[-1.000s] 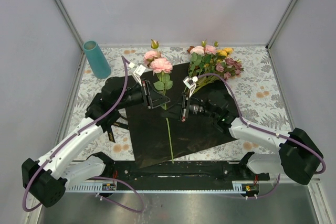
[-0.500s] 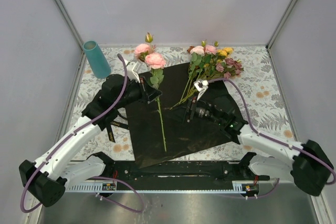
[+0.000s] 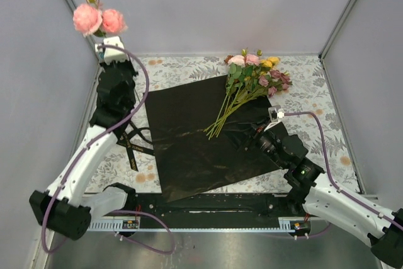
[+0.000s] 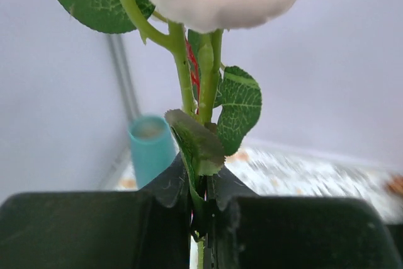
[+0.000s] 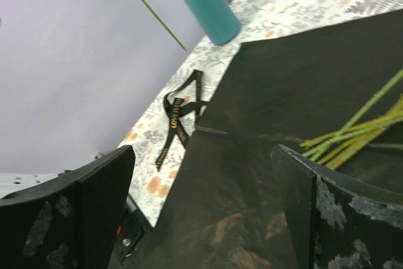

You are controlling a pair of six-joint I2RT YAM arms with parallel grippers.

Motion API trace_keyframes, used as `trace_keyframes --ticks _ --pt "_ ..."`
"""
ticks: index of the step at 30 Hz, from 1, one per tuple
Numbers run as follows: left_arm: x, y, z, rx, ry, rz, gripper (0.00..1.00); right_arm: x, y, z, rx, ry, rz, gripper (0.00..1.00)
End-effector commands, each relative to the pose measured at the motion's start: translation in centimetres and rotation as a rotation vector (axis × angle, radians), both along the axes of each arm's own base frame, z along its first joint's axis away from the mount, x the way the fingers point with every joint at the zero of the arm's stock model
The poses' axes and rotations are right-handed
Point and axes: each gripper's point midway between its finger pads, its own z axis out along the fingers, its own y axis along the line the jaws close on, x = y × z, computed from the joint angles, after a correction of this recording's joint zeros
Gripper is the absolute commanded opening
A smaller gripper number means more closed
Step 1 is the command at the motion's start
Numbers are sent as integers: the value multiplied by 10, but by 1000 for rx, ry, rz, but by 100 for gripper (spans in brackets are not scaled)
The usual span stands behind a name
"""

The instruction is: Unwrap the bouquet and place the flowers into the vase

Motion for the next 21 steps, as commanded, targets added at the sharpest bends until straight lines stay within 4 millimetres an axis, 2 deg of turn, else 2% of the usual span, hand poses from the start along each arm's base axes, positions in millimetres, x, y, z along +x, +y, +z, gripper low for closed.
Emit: trace_keyframes --ticks 1,6,9,12,17,21 --pt "7 56 107 115 -281 262 0 15 -21 -6 -15 -13 -141 99" --pt "29 91 149 82 -396 324 0 16 -19 9 -16 -48 -136 99" --pt "51 103 159 78 -425 326 0 16 -14 12 -16 -53 -118 99" --pt "69 105 168 113 -466 285 0 16 -7 11 -9 -54 -92 100" --pt "99 114 161 122 -469 257 0 18 3 8 -24 -51 -60 100" --pt "120 106 139 105 -438 198 0 18 6 8 -25 -48 -52 99"
